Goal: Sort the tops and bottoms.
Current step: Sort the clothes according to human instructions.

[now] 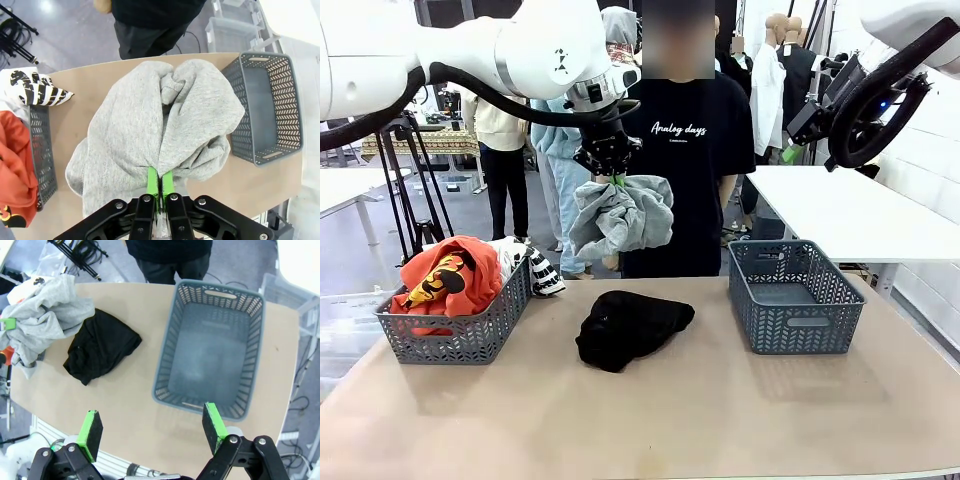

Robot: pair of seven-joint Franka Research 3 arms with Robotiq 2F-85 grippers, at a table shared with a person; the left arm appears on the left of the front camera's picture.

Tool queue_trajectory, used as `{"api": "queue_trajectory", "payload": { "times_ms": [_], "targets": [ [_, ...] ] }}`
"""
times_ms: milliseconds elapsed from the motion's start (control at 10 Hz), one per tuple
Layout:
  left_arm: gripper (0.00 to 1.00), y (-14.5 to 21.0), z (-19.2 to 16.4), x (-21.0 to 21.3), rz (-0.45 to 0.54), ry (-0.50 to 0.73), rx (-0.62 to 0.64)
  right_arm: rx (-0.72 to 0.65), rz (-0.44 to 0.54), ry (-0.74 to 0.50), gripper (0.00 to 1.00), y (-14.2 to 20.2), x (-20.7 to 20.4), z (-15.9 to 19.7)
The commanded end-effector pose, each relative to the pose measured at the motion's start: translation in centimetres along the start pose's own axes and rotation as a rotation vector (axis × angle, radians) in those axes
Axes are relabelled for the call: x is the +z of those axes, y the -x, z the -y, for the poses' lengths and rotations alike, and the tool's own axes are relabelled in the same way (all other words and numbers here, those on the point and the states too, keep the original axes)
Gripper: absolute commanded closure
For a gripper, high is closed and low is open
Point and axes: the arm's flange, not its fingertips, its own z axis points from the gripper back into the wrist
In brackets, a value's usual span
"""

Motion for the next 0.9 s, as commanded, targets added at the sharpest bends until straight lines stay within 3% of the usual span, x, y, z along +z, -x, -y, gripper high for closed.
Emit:
{"api": "queue_trajectory", "payload": {
  "times_ms": [0,800],
  "targets": [
    [1.00,-0.32,0.03,0.38,0.009,0.005,0.002,-0.013,-0.018,0.020,0.00,-0.17,0.09,-0.20],
    [1.00,-0.32,0.03,0.38,0.009,0.005,0.002,-0.013,-0.018,0.020,0.00,-0.17,0.09,-0.20]
  ]
}}
